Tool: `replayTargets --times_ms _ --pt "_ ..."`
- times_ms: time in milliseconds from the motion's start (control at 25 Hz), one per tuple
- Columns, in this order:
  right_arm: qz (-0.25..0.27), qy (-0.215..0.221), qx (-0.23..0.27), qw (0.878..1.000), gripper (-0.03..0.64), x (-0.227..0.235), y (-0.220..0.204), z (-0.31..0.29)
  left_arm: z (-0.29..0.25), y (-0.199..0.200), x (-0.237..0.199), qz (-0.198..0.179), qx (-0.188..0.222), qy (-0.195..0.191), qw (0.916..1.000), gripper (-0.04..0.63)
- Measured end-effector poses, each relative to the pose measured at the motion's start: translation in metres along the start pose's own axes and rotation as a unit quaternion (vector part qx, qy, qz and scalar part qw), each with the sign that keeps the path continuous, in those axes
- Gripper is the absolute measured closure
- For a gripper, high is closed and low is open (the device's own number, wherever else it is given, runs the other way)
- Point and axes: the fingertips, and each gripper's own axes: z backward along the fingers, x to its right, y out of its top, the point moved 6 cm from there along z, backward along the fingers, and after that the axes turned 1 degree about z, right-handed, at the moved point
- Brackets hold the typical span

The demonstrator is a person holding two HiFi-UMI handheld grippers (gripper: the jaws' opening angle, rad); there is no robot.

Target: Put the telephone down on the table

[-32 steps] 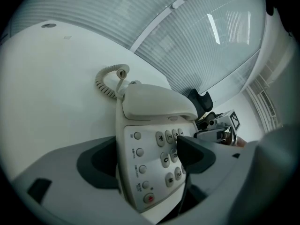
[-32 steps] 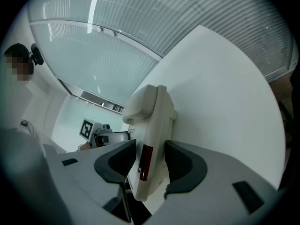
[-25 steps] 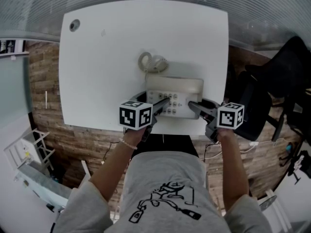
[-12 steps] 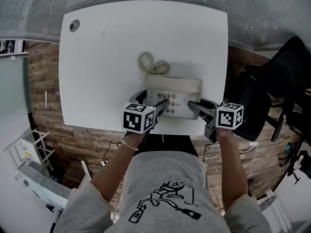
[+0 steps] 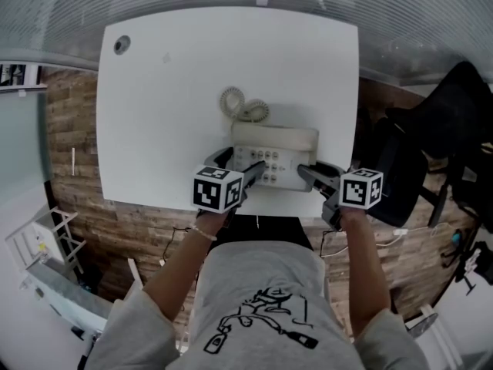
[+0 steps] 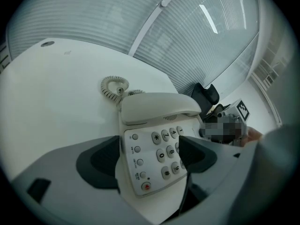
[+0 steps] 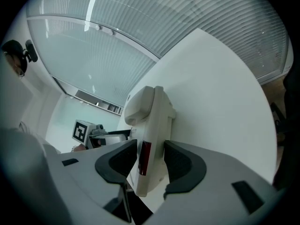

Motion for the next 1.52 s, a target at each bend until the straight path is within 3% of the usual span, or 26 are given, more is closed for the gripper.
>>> replayTargets --times_ms 480,600,720,800,880,960,1160,1280,1520 --pt "0.037 -0.087 -0.004 0.995 0.388 0.001 -0.002 0.012 0.025 0.01 0.011 -0.006 0.011 -0.022 0.9997 0.202" --pt "0.082 -0.125 0.002 0.989 0.393 -0.002 0.001 0.025 0.035 0.012 0.022 -0.005 0.016 -0.044 0.9989 0.206" --pt "0.13 -0.143 0.021 0.981 0.441 -0.019 0.01 0.037 0.047 0.018 0.038 -0.002 0.03 -0.082 0.9962 0.207" --pt "0.164 -0.142 0.038 0.975 0.458 -0.037 0.016 0.045 0.058 0.025 0.052 -0.017 0.047 -0.111 0.9926 0.262" --pt "0.204 -0.132 0.058 0.968 0.48 -0.061 0.021 0.052 0.07 0.031 0.069 -0.041 0.061 -0.14 0.9874 0.359" --pt "0.245 -0.118 0.08 0.959 0.495 -0.087 0.026 0.059 0.084 0.039 0.083 -0.062 0.081 -0.155 0.9826 0.412" --pt "0.327 -0.096 0.142 0.929 0.518 -0.157 0.041 0.08 0.127 0.065 0.117 -0.1 0.158 -0.185 0.9648 0.491" --pt "0.36 -0.089 0.175 0.912 0.534 -0.195 0.051 0.095 0.15 0.075 0.138 -0.135 0.183 -0.202 0.9525 0.528" --pt "0.406 -0.063 0.225 0.883 0.555 -0.257 0.067 0.125 0.2 0.095 0.177 -0.181 0.257 -0.227 0.9217 0.583"
